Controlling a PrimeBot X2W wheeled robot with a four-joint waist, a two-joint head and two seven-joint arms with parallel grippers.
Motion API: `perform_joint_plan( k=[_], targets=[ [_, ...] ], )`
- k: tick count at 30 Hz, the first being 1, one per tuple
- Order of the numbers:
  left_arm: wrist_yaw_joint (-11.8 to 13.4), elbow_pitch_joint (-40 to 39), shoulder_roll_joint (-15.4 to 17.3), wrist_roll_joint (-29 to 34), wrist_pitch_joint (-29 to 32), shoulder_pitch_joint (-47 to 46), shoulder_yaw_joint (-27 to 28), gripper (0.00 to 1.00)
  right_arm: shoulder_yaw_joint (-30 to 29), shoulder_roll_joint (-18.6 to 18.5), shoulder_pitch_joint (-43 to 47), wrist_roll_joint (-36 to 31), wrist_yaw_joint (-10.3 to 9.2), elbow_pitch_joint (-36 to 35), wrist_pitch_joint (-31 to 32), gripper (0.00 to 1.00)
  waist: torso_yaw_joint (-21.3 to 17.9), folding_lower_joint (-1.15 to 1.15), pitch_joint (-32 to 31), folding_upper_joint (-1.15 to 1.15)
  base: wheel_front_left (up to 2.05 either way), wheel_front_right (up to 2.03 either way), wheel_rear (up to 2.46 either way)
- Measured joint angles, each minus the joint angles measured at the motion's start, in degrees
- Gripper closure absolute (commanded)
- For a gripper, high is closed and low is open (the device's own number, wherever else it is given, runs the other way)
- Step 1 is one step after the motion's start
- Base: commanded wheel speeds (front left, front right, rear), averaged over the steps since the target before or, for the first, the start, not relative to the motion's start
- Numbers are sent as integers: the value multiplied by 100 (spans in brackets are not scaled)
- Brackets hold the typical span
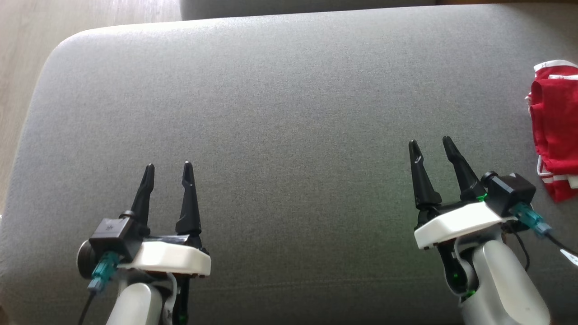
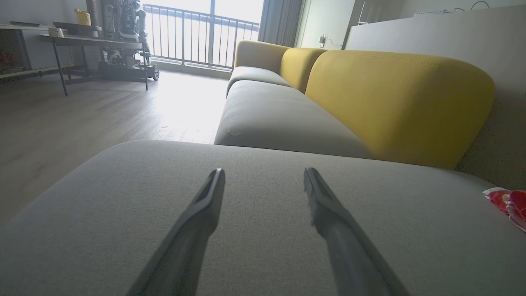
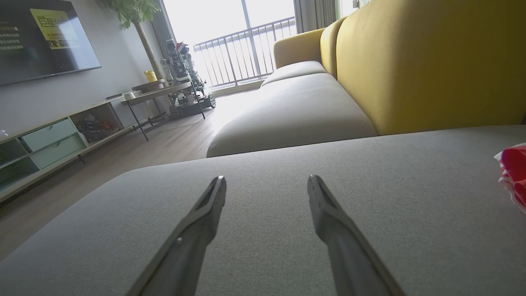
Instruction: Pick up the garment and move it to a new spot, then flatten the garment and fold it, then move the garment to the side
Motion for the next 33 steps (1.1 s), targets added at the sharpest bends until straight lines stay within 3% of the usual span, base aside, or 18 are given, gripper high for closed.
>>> perform_joint_plan(
  k=[33],
  targets=[
    [94, 152, 0, -120, 0, -14, 123, 0, -12, 3, 82, 259, 0, -53, 0, 0, -25, 0, 124, 0, 0, 0, 0]
  ],
)
